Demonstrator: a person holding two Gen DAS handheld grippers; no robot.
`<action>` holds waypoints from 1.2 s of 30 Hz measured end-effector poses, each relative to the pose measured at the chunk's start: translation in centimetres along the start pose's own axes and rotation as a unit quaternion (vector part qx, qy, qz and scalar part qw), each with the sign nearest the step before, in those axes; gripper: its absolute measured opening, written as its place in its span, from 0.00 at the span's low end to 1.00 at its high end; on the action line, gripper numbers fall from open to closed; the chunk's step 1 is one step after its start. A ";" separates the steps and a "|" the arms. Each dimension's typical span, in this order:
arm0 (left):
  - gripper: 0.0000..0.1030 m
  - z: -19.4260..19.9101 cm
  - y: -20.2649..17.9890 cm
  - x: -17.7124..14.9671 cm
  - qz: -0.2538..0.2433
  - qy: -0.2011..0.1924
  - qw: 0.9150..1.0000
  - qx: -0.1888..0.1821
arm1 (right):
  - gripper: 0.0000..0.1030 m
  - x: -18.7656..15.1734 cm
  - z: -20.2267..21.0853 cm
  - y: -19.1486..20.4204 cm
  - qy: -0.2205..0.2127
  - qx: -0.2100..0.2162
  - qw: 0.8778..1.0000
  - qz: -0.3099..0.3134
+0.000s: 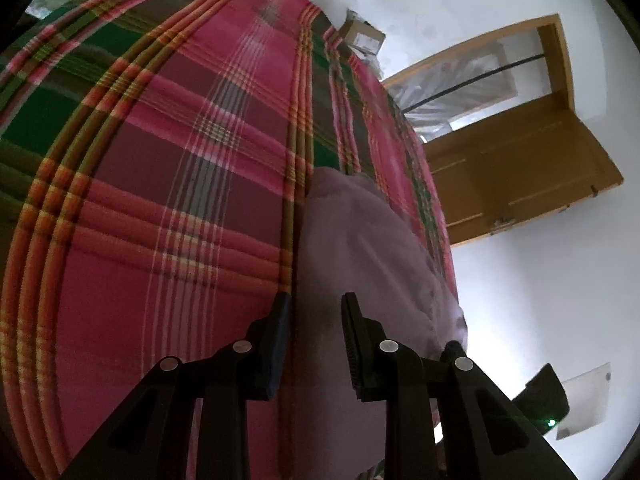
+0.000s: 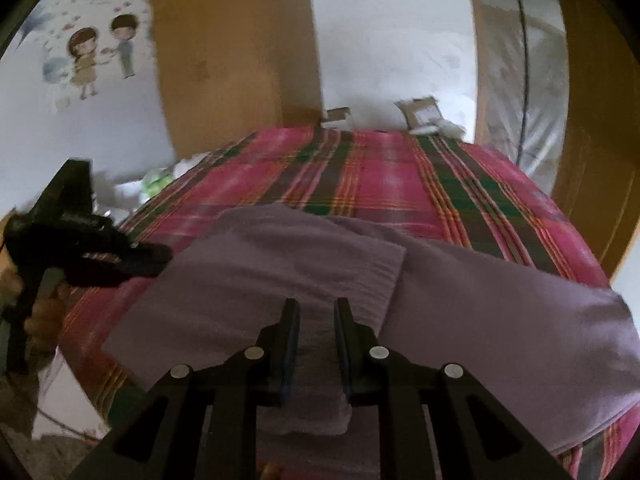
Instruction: Fold clothes
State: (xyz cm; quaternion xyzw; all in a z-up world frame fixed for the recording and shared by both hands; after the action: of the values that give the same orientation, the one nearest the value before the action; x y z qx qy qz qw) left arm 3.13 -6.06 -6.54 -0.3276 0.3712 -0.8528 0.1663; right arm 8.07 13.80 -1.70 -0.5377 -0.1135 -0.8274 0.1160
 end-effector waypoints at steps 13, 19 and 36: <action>0.26 0.3 0.1 -1.7 0.005 0.028 1.000 -0.004 | 0.25 0.8 1.2 3.3 -0.014 0.035 0.999 0.022; 0.26 1.1 0.1 -3.3 0.018 0.048 0.999 -0.018 | 0.33 -0.2 -0.4 8.0 0.005 0.112 0.993 0.048; 0.26 0.8 -1.5 -3.0 0.086 0.078 0.991 -0.062 | 0.57 -2.7 -0.4 15.9 0.022 0.182 0.972 0.145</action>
State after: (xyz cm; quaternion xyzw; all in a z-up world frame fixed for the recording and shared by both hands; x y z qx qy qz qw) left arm 5.82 -3.89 -6.28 -0.2369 0.4616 -0.8337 0.1892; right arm 13.76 -1.17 -3.33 -0.4999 -0.1804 -0.7789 0.3330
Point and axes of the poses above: each gripper's, at about its wrist camera, not at the fingertips, and z roughly against the way its jaws point, y to its left, x to its top, the point moved 8 cm from there along -z, roughly the way its jaws point, and after that the axes turned 15 degrees about -y, right-handed, at the moved point
